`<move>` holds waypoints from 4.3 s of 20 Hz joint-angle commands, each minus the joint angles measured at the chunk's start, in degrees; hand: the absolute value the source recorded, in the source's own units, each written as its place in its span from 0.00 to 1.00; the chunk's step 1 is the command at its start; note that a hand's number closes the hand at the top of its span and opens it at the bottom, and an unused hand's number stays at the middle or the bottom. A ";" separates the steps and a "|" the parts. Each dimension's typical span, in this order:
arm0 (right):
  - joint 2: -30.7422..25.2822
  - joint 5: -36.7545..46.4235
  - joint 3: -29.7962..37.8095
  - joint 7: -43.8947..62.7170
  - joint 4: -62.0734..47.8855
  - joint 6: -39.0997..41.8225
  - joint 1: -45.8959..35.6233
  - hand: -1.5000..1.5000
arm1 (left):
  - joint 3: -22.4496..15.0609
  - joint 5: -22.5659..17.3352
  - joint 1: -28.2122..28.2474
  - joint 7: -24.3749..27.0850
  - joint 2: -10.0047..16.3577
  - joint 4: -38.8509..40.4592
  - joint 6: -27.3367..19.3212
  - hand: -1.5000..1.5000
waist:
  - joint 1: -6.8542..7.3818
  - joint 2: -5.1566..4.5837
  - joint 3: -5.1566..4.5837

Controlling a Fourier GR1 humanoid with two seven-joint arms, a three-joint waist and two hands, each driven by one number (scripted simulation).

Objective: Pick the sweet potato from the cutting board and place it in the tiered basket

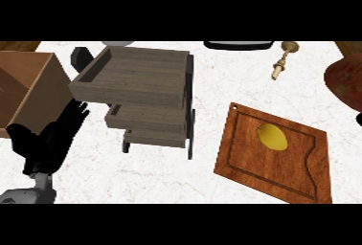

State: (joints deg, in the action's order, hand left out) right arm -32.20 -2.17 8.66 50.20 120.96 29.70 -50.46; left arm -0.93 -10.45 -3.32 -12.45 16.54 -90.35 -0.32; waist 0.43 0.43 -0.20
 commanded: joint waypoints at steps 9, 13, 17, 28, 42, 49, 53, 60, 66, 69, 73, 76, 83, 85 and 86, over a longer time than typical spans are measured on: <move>12.51 8.77 -19.58 16.89 -14.57 -11.83 -25.84 1.00 | -0.07 1.93 -2.32 0.11 -1.10 2.35 -0.25 0.50 | 0.03 -0.28 0.04; 16.37 12.70 -21.31 14.76 -23.16 -13.00 -30.28 1.00 | 2.31 0.61 -2.24 1.55 0.14 2.80 1.25 0.50 | 0.22 -0.38 0.05; 21.38 14.02 -22.96 19.04 -26.38 -14.18 -32.24 1.00 | 1.26 1.07 -0.56 0.61 -0.90 1.25 0.84 0.50 | -0.06 -0.21 0.08; 26.61 24.00 -25.44 11.92 -35.33 -16.65 -31.27 1.00 | 1.63 1.74 0.80 1.12 -1.48 0.00 1.77 0.50 | 0.02 -0.31 0.15; 32.13 34.76 -26.31 2.07 -44.70 -31.87 -28.91 0.00 | 3.47 1.83 0.87 3.60 -1.63 3.40 4.18 0.50 | 0.36 -0.45 0.14; 32.19 34.39 -24.41 -5.75 -51.16 -36.68 -28.93 0.00 | 2.99 2.58 0.43 3.00 -3.31 1.53 3.25 0.50 | 0.39 -0.54 0.15; 32.20 28.62 -25.45 0.75 -54.21 -44.81 -34.02 0.00 | 2.10 2.84 -0.86 0.58 -3.50 1.08 3.36 0.50 | 1.19 -0.54 0.12; 31.33 24.25 -10.85 -0.49 -49.36 -47.50 -32.90 0.00 | 5.03 0.99 -0.37 1.16 -1.61 2.03 5.16 0.50 | 0.18 -0.47 0.19; 28.03 24.70 -4.47 -0.13 -46.04 -53.22 -32.08 0.00 | 3.64 2.52 0.50 1.11 -3.33 0.54 3.74 0.50 | -0.06 -0.38 0.20; 23.33 25.21 -2.47 0.21 -42.32 -52.18 -28.72 0.00 | 4.32 3.44 1.13 0.84 -2.91 -0.61 2.71 0.50 | -0.46 -0.28 0.21; 16.94 23.25 2.01 5.11 -35.41 -49.17 -26.93 0.00 | 5.05 2.20 -0.39 -2.10 -1.98 -0.88 3.54 0.50 | -1.40 0.02 0.25; 10.66 18.32 7.09 0.73 -37.75 -44.36 -24.42 0.00 | 5.36 2.46 1.89 -0.36 -1.38 -1.50 4.66 0.50 | -0.60 -0.29 0.24; 0.65 9.02 15.31 0.56 -33.58 -35.91 -18.44 0.00 | 2.92 3.38 2.98 -2.09 -4.73 -5.19 2.84 0.50 | -0.41 -0.18 0.26; -1.03 5.71 18.08 -3.51 -33.73 -33.25 -13.82 0.00 | 3.97 3.13 1.23 -2.94 -3.62 -3.86 3.34 0.50 | -0.58 -0.30 0.27; -2.32 4.63 18.32 -4.38 -35.14 -31.73 -14.21 0.00 | 4.63 3.42 0.97 0.48 -3.71 0.10 4.18 0.50 | -0.59 -0.39 0.22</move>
State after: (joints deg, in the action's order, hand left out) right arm -29.93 7.43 22.92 48.67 86.83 -6.86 -67.77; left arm 3.50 -7.06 -2.41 -12.70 13.03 -91.19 3.29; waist -0.29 0.13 0.04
